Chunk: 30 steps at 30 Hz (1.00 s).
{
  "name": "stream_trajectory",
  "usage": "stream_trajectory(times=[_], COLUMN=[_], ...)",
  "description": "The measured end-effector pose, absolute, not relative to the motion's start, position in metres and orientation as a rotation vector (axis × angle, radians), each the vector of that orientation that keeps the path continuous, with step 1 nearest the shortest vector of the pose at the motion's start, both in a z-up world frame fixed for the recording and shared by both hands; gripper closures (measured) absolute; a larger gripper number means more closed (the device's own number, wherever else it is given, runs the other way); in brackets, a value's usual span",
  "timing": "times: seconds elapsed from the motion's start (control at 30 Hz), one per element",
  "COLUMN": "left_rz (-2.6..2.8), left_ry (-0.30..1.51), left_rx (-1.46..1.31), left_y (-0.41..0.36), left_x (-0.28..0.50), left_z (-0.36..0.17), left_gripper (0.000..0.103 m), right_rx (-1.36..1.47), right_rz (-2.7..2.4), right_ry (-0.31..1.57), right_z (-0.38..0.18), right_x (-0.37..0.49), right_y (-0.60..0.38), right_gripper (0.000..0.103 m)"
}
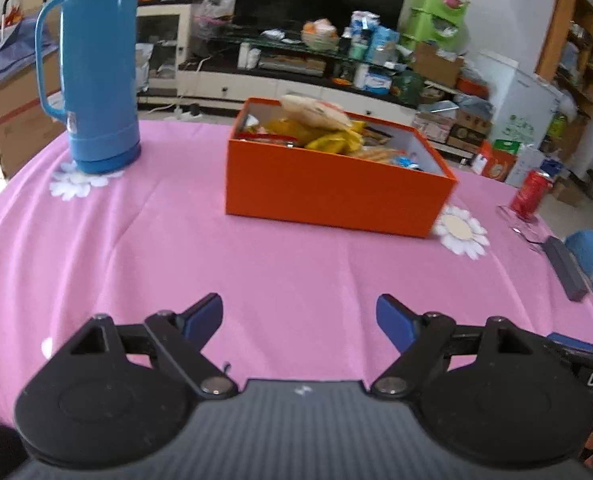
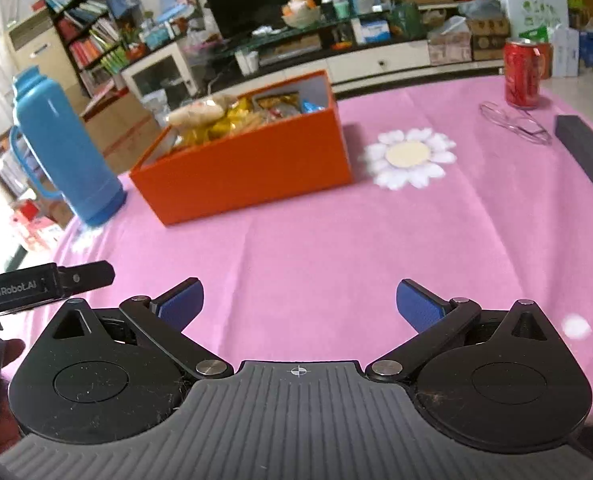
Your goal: Organize snacks
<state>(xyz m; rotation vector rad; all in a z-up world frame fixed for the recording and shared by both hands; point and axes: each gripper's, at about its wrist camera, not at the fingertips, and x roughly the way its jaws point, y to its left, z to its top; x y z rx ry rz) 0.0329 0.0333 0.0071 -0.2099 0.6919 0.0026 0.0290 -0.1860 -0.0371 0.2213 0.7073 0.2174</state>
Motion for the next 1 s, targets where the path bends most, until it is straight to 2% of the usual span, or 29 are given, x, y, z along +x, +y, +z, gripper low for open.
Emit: stream_trajectory(times=[0.27,0.57,1.0], left_rz=[-0.053,-0.041,0.008], left_ry=[0.693,0.655,0.627], left_rx=[-0.187,-0.178,-0.169], left_y=[0.014,0.011,0.018], left_x=[0.001,-0.008,-0.011], left_z=[-0.001,0.012,0.015], left_gripper=[0.021,0.021,0.022], right_rx=[0.143,0.132,0.095], right_rz=[0.187,0.186,0.206], right_ry=[0.672,0.634,0.646], right_z=[-0.044,-0.027,-0.032], right_x=[-0.022,-0.034,-0.034], right_y=[-0.185,-0.186,-0.173], right_gripper=[0.016,0.016,0.016])
